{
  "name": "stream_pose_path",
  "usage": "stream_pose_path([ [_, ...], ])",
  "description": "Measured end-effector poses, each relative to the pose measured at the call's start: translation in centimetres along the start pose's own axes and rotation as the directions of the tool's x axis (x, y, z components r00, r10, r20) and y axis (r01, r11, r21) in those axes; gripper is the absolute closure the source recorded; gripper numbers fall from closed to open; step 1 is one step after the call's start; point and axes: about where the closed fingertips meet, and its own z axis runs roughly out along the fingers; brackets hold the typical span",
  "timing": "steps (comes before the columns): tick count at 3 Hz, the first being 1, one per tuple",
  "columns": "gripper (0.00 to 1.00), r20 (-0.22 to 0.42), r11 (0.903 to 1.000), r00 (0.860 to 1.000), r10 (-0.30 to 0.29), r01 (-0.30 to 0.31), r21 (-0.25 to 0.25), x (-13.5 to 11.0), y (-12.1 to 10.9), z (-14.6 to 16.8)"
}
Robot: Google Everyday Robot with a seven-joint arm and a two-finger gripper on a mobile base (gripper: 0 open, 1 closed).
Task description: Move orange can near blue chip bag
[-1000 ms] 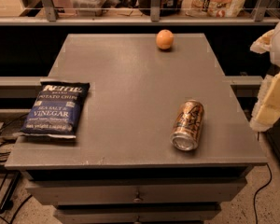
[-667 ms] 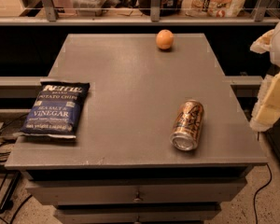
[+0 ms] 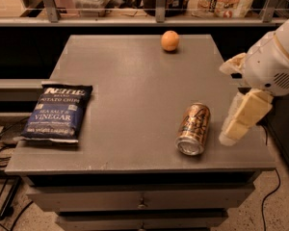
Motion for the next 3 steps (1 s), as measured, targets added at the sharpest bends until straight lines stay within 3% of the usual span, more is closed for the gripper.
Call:
stream_pose_path([
  [1,0.00,0.098,0.9988,0.995,-0.002,0.007,-0.048,-2.1,0.9,3.1],
  [2,0.00,0.140,0.9983,0.990,0.001,0.007,-0.058,-3.3,1.4,5.6],
  [3,0.00,0.128,0.9996,0.992,0.023,-0.020,-0.019,-2.9,0.5,6.7],
])
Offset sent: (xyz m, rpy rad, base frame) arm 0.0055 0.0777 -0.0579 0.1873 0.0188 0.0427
